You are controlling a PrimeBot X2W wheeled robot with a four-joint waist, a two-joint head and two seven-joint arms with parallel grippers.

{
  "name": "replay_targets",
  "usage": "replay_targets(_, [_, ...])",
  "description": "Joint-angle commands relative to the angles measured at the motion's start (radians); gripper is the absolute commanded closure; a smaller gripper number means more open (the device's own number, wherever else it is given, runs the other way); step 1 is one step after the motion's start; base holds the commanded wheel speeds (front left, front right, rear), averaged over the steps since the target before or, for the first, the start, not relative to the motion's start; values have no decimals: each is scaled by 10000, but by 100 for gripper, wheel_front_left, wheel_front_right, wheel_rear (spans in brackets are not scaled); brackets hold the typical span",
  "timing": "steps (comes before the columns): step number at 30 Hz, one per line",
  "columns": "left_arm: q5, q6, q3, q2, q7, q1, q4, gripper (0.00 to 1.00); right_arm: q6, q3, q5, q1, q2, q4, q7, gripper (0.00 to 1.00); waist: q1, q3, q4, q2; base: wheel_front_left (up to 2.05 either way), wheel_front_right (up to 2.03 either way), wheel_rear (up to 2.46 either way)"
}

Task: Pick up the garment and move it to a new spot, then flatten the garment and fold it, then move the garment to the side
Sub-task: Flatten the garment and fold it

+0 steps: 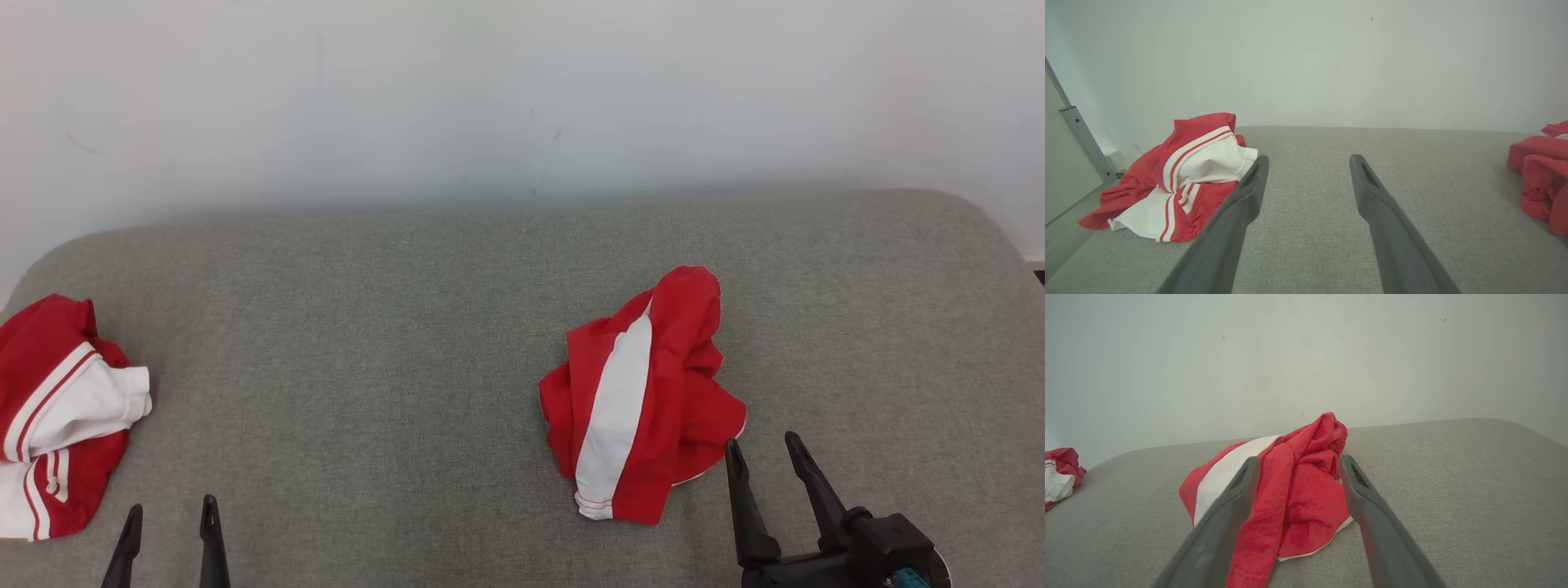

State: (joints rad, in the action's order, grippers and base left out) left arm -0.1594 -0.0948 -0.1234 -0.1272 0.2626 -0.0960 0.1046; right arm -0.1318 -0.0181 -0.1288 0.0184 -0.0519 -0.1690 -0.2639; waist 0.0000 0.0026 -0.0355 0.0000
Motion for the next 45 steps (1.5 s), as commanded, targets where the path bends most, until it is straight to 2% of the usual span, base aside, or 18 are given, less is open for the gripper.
replay_targets(1, [76, -20, -50, 55, 33, 69, -2, 0, 22, -29, 1, -14, 31, -22, -8, 0, 0, 2, -5, 0, 0, 0, 0])
replay_targets(5, [26, -95, -77, 169, 33, 147, -65, 0, 22, -70, -30, -60, 31, -36, -8, 0, 0, 24, -59, 0, 0, 0, 0])
replay_targets(16, [-359, -367, 1661, 463, 33, 1203, 431, 0, 22, -196, -52, -297, 29, -17, -8, 0, 0, 462, -686, 0, 0, 0, 0])
replay_targets(26, [-1140, -346, 4419, 198, 33, 2254, 2010, 0, 22, -162, -218, -612, 30, 38, -8, 0, 0, 1224, -1675, 0, 0, 0, 0])
replay_targets(33, [-1690, -345, 5970, 84, 33, 2871, 3087, 0, 22, -124, -270, -766, 33, 88, -8, 0, 0, 1554, -2238, 0, 0, 0, 0])
replay_targets(38, [-1895, -345, 6413, 77, 33, 3191, 3522, 0, 22, -108, -296, -805, 33, 141, -8, 0, 0, 1694, -2457, 0, 0, 0, 0])
replay_targets(45, [-1963, -346, 6528, 183, 33, 3798, 4437, 0, 22, -90, -315, -908, 33, 186, -8, 0, 0, 1895, -2682, 0, 0, 0, 0])
